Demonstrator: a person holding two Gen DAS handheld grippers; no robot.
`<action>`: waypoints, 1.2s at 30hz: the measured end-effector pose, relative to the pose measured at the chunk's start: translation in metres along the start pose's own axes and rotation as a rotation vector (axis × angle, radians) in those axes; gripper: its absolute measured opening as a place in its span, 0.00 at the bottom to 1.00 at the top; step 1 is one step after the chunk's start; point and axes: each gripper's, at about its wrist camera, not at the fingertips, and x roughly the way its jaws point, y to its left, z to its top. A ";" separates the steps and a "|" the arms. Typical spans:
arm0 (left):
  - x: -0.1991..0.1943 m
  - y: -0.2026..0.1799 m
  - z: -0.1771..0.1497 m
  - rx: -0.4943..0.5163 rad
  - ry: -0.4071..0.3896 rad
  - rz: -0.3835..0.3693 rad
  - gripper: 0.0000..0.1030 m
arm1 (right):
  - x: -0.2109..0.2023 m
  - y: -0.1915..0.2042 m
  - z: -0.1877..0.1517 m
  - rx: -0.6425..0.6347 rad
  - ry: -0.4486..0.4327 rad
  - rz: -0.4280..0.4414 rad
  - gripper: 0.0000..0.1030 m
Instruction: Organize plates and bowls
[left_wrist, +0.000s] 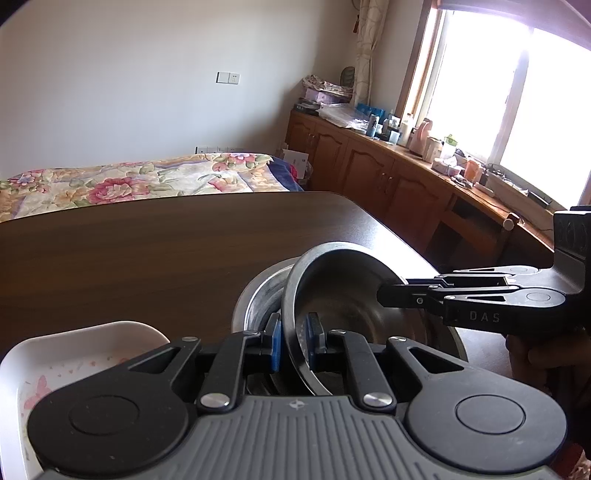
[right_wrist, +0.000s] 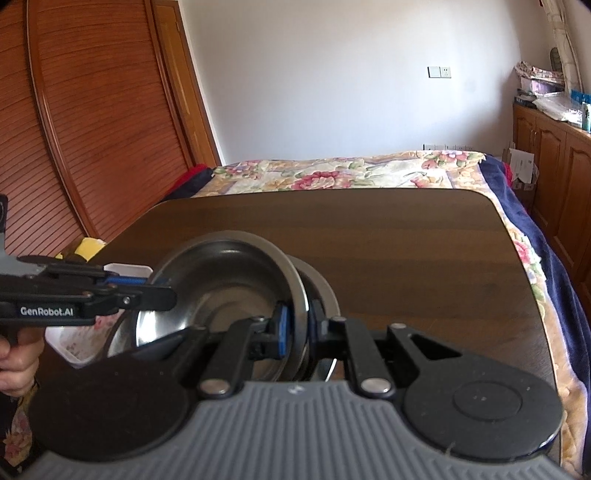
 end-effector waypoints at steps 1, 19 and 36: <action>0.000 0.000 0.000 0.001 0.001 0.003 0.38 | 0.001 -0.001 0.000 0.001 0.001 0.001 0.14; -0.013 -0.002 -0.003 0.001 -0.072 0.030 0.62 | -0.009 0.007 0.006 -0.035 -0.082 -0.014 0.36; -0.016 0.002 -0.010 -0.024 -0.082 0.067 0.76 | -0.006 -0.003 0.007 -0.060 -0.153 -0.130 0.48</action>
